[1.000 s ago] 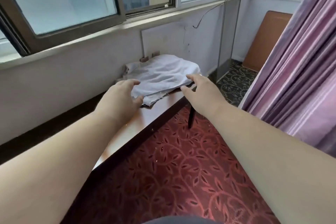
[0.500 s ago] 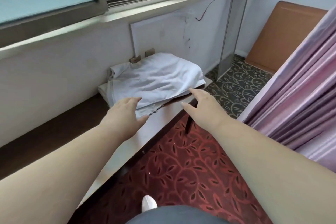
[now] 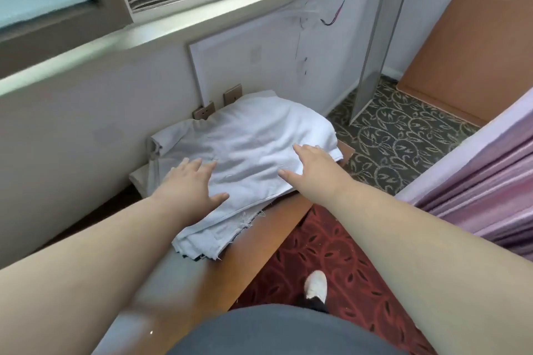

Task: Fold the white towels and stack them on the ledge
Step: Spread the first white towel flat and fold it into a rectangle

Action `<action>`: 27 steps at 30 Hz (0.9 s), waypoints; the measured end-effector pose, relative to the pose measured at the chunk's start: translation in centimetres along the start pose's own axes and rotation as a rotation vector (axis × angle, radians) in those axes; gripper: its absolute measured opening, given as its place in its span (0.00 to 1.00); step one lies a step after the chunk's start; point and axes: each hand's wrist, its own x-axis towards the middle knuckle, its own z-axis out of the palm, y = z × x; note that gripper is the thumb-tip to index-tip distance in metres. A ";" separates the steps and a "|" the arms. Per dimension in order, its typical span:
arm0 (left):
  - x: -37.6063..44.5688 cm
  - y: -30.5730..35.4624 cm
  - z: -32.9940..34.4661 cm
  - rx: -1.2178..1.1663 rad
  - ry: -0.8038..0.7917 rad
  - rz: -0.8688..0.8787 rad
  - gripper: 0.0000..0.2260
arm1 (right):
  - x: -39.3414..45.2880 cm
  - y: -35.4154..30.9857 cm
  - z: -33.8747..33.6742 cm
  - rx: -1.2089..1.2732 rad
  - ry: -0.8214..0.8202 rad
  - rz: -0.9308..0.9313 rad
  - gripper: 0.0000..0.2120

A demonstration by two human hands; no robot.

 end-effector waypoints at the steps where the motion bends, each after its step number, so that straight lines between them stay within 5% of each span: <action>1: 1.1 -0.3 0.2 0.000 -0.014 -0.014 0.39 | 1.7 0.1 0.2 0.000 -0.018 -0.008 0.39; 20: 22.2 -0.5 -0.5 -0.028 -0.229 -0.432 0.32 | 33.5 2.6 1.7 -0.281 -0.396 -0.347 0.42; 27: 27.6 -0.4 -0.9 -0.104 -0.295 -0.405 0.31 | 38.6 3.8 3.8 -0.308 -0.489 -0.358 0.44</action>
